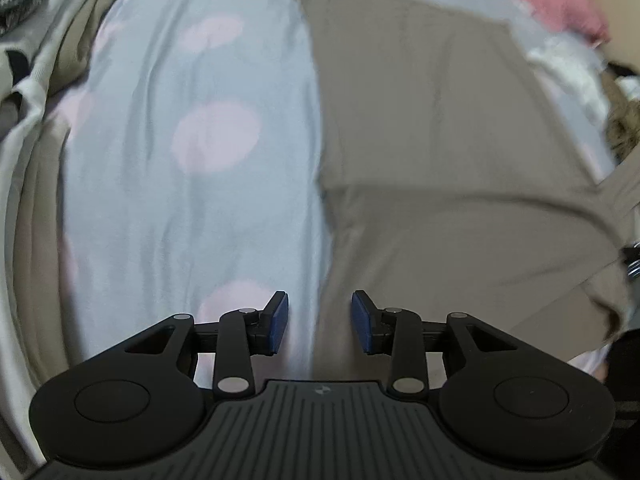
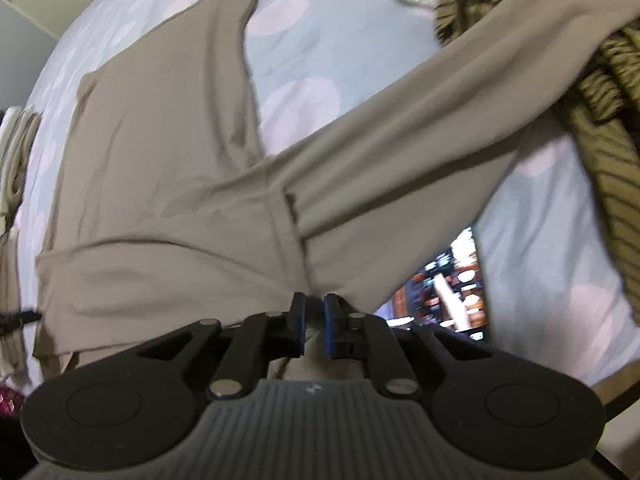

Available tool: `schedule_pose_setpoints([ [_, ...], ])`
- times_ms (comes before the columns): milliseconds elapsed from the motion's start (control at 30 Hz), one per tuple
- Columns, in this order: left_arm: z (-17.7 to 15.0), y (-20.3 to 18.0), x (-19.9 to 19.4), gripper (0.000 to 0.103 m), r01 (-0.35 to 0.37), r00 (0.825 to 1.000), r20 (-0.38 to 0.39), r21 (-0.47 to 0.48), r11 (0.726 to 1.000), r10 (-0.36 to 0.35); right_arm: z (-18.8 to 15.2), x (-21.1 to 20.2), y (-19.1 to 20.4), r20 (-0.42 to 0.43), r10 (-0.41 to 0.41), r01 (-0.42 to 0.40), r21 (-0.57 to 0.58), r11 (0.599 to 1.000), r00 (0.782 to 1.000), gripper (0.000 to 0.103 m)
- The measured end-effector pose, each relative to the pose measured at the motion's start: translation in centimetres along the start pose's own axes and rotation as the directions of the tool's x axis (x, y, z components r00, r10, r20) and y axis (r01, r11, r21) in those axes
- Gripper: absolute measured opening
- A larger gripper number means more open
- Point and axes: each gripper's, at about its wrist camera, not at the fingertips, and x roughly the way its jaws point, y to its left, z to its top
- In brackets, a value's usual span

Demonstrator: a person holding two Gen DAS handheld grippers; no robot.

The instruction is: Fold clothes

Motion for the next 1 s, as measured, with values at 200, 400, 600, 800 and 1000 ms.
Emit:
schedule_pose_setpoints([
  [200,-0.2,0.3,0.0,0.033,-0.029,0.999,-0.023,-0.007,1.0,0.029,1.9,-2.7,-1.8,0.12,0.012,-0.025,0.106,0.994,0.993,0.013],
  [400,1.1,0.4,-3.0,0.033,0.059,0.991,0.125,-0.044,0.997,-0.053,5.4,-6.6,-5.4,0.267,-0.022,-0.036,0.211,0.977,0.963,0.013],
  [600,2.6,0.3,-4.2,0.033,0.099,0.974,0.213,-0.115,0.988,-0.073,9.1,-10.5,-11.1,0.393,-0.135,0.005,0.314,0.949,0.91,0.013],
  [800,4.5,-0.8,-3.8,0.033,0.111,0.971,0.225,-0.13,0.985,-0.08,11.5,-11.7,-16.2,0.423,-0.236,0.061,0.387,0.92,0.875,0.015],
  [1000,5.8,-2.0,-2.3,0.033,0.082,0.979,0.196,-0.112,0.99,-0.059,13.0,-10.3,-18.6,0.403,-0.249,0.062,0.424,0.904,0.881,0.033],
])
